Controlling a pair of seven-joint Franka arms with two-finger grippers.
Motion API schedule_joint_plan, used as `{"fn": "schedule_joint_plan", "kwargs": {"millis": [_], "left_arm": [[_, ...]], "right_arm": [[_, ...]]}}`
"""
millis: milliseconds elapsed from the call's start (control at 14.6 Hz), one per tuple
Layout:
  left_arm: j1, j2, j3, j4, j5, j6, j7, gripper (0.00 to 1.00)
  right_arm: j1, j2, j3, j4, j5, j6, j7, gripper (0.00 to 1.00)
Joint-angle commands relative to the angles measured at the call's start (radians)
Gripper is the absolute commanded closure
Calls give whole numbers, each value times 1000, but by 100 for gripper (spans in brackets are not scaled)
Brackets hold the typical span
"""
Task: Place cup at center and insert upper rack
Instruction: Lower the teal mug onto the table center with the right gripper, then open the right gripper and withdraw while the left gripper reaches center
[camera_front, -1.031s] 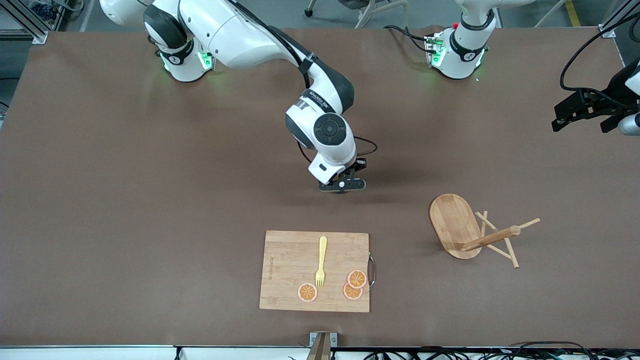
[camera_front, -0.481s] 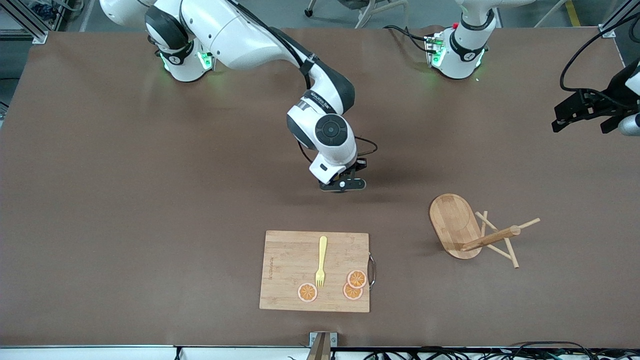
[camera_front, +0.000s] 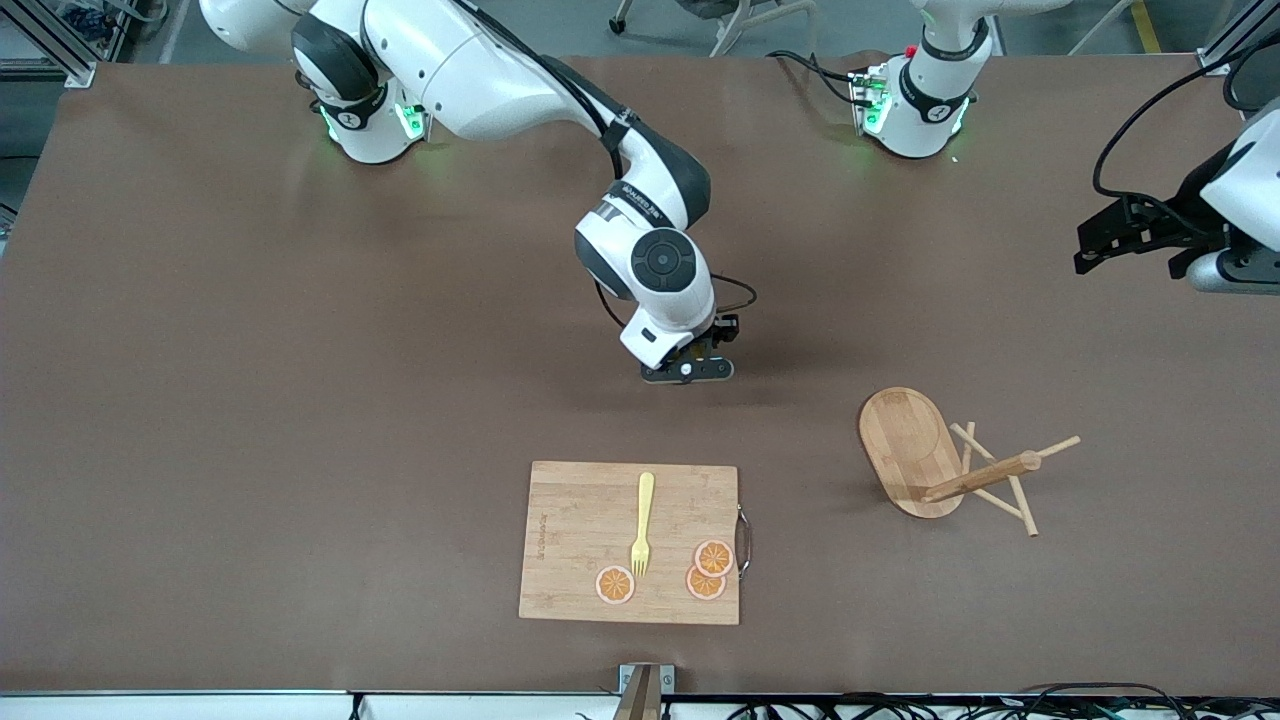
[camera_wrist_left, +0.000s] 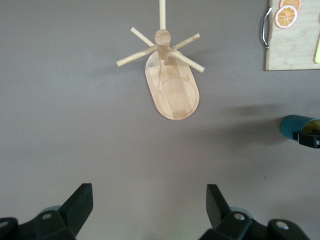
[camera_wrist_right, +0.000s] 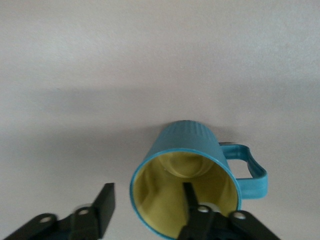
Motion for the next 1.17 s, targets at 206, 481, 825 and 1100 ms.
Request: {"fn": "schedule_joint_plan", "kwargs": {"millis": [206, 481, 825, 1100], "left_arm": [[-11, -23, -51, -14, -94, -38, -24, 0], [-9, -32, -146, -48, -111, -38, -179, 0], [-11, -32, -234, -95, -143, -18, -293, 0], [-11, -29, -346, -173, -148, 95, -441, 0]], "right_arm": [[-37, -99, -5, 6, 6, -135, 27, 0], [-154, -250, -6, 4, -16, -279, 22, 0], [-384, -435, -3, 1, -124, -506, -25, 0], [-556, -517, -5, 0, -138, -555, -312, 0]]}}
